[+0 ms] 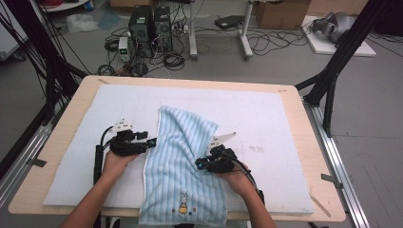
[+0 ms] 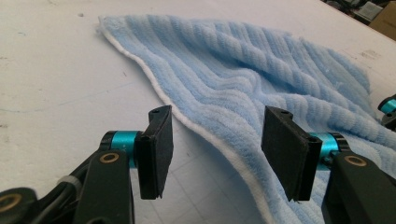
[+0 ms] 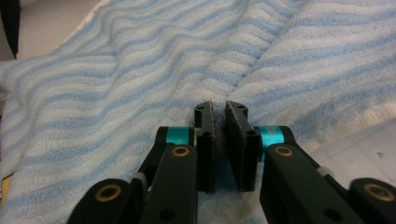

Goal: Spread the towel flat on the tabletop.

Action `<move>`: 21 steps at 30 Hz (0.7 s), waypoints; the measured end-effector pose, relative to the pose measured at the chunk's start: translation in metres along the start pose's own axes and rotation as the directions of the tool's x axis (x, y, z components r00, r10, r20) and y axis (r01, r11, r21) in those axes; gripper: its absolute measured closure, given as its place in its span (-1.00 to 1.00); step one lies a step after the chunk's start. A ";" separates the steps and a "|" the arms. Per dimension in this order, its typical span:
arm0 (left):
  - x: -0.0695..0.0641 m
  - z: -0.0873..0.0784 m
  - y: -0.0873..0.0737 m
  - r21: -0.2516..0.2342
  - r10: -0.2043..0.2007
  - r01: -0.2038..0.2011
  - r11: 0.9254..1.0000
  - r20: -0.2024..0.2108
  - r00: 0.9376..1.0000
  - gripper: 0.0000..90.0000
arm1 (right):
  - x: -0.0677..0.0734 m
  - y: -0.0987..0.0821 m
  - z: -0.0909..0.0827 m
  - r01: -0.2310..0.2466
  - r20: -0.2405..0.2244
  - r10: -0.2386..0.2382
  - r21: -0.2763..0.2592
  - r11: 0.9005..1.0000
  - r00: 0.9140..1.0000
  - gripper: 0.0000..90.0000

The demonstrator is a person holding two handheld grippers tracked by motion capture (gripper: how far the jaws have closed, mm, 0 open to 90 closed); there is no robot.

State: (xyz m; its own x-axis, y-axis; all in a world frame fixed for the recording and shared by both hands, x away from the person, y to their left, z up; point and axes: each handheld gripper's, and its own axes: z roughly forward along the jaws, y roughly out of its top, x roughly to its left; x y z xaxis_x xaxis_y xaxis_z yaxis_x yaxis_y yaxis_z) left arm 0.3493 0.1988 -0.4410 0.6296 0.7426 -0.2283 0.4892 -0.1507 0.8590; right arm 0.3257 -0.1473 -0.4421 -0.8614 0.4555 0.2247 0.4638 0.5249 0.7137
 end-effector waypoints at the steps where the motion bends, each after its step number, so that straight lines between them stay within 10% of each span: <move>1: 0.000 0.000 0.000 -0.001 -0.001 0.001 1.000 -0.001 1.000 -0.03 | -0.002 0.000 -0.002 -0.011 0.011 0.012 -0.015 1.000 1.000 0.64; 4: 0.001 0.000 0.000 0.002 -0.001 0.001 1.000 -0.003 1.000 -0.03 | -0.010 0.000 -0.012 -0.055 0.029 0.057 -0.090 0.994 0.998 0.50; 9: 0.001 0.001 0.000 -0.001 -0.005 0.005 1.000 -0.004 1.000 -0.03 | -0.029 0.008 -0.036 -0.110 0.116 0.146 -0.276 0.955 0.982 0.37; 14: 0.001 0.001 0.000 -0.014 -0.016 0.016 1.000 -0.002 1.000 -0.04 | -0.060 0.018 -0.033 -0.161 0.337 0.246 -0.261 0.952 0.909 0.32; 21: 0.003 0.000 0.000 -0.022 -0.027 0.027 0.999 0.003 1.000 -0.06 | -0.088 0.035 0.000 -0.168 0.454 0.223 -0.160 0.973 0.862 0.18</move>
State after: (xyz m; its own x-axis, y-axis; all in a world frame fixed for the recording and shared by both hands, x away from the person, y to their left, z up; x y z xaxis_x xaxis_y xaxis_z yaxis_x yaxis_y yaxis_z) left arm 0.3512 0.2013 -0.4417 0.6179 0.7447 -0.2523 0.4922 -0.1162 0.8627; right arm 0.4178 -0.1687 -0.4368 -0.5450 0.8368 0.0518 0.5628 0.3193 0.7624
